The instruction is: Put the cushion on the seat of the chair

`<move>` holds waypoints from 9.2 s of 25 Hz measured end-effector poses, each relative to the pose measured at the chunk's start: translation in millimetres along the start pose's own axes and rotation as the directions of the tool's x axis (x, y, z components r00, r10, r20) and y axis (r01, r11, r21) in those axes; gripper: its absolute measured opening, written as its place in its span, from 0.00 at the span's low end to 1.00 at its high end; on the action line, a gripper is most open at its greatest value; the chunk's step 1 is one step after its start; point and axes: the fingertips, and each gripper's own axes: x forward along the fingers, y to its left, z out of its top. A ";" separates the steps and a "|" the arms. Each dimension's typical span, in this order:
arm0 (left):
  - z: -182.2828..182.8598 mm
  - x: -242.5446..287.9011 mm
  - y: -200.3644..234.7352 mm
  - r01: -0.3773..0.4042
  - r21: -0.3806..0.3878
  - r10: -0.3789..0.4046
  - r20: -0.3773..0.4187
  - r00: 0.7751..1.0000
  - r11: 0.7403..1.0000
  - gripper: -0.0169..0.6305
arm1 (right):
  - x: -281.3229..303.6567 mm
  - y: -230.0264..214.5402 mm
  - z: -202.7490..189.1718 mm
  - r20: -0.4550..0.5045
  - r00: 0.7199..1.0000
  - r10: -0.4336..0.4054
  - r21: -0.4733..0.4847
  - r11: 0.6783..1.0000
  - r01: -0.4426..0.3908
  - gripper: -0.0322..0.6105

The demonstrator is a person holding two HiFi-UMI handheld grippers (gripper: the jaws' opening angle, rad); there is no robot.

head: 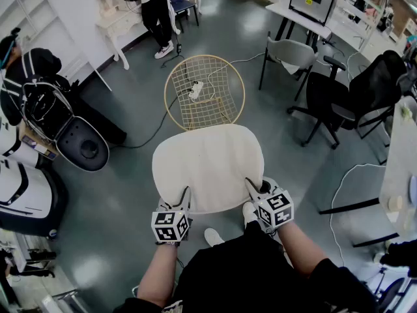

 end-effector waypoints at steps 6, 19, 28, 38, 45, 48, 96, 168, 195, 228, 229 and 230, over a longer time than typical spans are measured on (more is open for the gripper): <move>3.1 -2.9 -0.9 0.001 0.000 -0.001 0.000 1.000 1.000 0.23 | -2.5 2.0 4.1 -0.001 1.000 0.003 -0.002 1.000 -0.003 0.14; 5.0 -6.6 16.6 -0.004 -0.009 0.004 0.021 1.000 1.000 0.23 | 9.0 13.3 10.6 0.019 1.000 0.019 0.001 1.000 -0.019 0.15; 8.8 -9.2 34.2 0.016 0.005 -0.016 0.035 0.999 1.000 0.23 | 19.2 26.8 14.2 0.031 1.000 -0.003 -0.003 1.000 0.003 0.15; 19.7 5.9 58.6 0.013 0.016 -0.014 0.052 0.999 1.000 0.23 | 47.8 25.9 26.8 0.058 0.998 -0.010 -0.020 1.000 0.011 0.15; 41.8 43.5 64.1 -0.009 0.010 0.008 0.046 0.999 1.000 0.23 | 76.0 -6.0 46.0 0.049 0.999 0.014 -0.038 0.999 -0.012 0.15; 54.8 64.9 66.7 -0.022 0.001 0.022 0.048 0.999 1.000 0.23 | 93.3 -26.1 58.4 0.048 0.998 0.027 -0.042 0.999 -0.025 0.15; 164.7 362.1 85.6 -0.137 -0.051 0.135 -0.050 0.990 0.989 0.24 | 297.1 -284.5 141.4 -0.039 0.989 0.144 -0.026 0.989 -0.145 0.15; -68.7 640.0 326.2 -0.319 0.261 0.400 -0.373 0.837 0.911 0.72 | 627.8 -387.2 -131.3 -0.394 0.908 -0.141 0.151 0.965 0.215 0.17; -40.0 641.1 268.7 -0.165 0.044 0.171 -0.272 0.947 0.985 0.07 | 624.2 -395.2 -133.6 -0.493 0.831 -0.259 -0.048 0.961 0.271 0.72; 196.8 427.4 86.0 -0.087 0.067 0.088 -0.018 0.996 0.994 0.05 | 391.0 -256.3 173.8 -0.056 0.992 0.117 -0.072 0.990 -0.121 0.07; 207.1 418.8 79.9 -0.092 0.071 0.093 -0.006 0.996 0.993 0.05 | 381.0 -253.7 183.8 -0.045 0.991 0.128 -0.074 0.989 -0.131 0.07; 217.3 410.7 74.1 -0.099 0.072 0.099 0.008 0.995 0.992 0.05 | 371.3 -251.7 193.5 -0.033 0.990 0.139 -0.079 0.987 -0.141 0.07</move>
